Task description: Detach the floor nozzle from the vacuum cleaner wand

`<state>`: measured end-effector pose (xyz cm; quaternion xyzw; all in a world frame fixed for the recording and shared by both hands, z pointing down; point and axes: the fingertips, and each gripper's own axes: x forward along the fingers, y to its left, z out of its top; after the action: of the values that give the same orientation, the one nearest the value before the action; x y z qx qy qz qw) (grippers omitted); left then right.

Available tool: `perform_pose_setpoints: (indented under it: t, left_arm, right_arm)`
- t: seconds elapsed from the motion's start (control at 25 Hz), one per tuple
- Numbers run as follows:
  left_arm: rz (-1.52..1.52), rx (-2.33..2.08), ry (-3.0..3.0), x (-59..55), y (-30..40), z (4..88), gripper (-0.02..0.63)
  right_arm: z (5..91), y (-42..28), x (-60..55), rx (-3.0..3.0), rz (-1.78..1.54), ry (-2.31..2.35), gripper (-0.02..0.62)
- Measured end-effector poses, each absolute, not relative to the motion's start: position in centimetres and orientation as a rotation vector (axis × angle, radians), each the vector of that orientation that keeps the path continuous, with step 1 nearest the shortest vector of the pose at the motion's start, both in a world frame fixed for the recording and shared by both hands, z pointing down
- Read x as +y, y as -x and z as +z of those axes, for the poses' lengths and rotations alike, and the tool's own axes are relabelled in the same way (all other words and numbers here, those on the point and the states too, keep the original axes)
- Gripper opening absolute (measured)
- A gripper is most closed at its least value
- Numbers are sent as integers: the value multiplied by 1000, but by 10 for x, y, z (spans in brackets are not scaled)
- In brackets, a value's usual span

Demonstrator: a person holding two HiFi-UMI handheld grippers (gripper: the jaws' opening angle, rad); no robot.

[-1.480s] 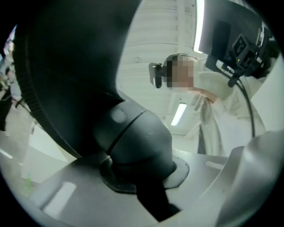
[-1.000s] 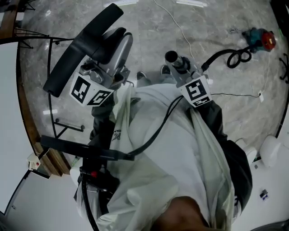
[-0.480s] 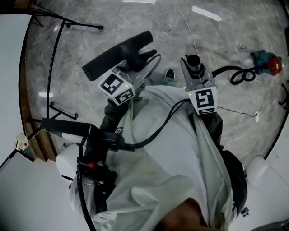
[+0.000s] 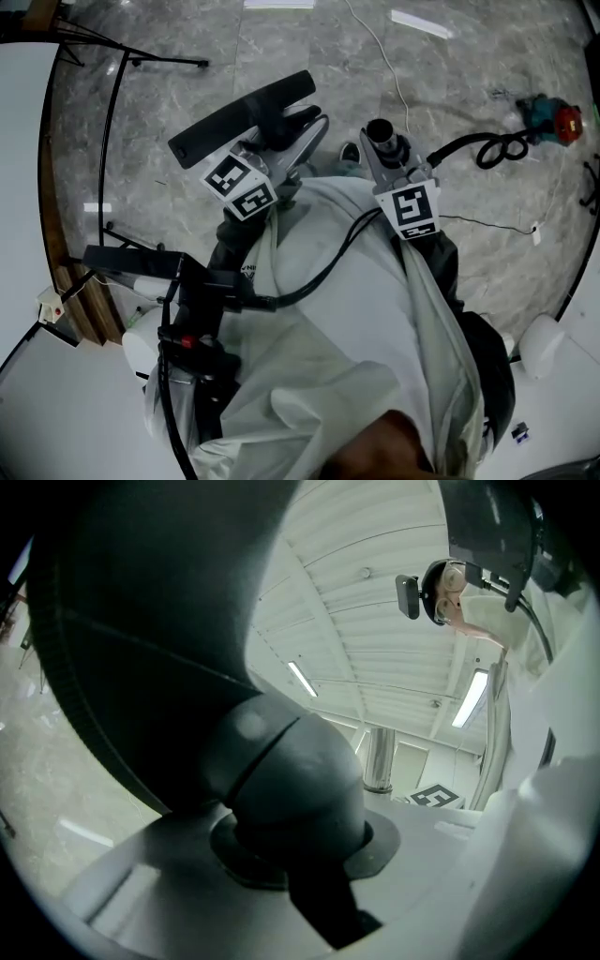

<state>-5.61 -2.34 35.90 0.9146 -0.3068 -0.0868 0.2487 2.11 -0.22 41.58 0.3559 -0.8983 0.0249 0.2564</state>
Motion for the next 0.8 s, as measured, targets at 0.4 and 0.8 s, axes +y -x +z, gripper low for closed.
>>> perform_pose_setpoints:
  t: [0.4, 0.8]
  left_arm:
    - [-254, -824, -2478, -27, 51, 361, 78]
    - [-257, -832, -2454, -28, 53, 364, 78]
  right_arm:
    - [426, -16, -4, -2438, 81, -939, 46]
    - [430, -12, -5, -2437, 89, -913, 46]
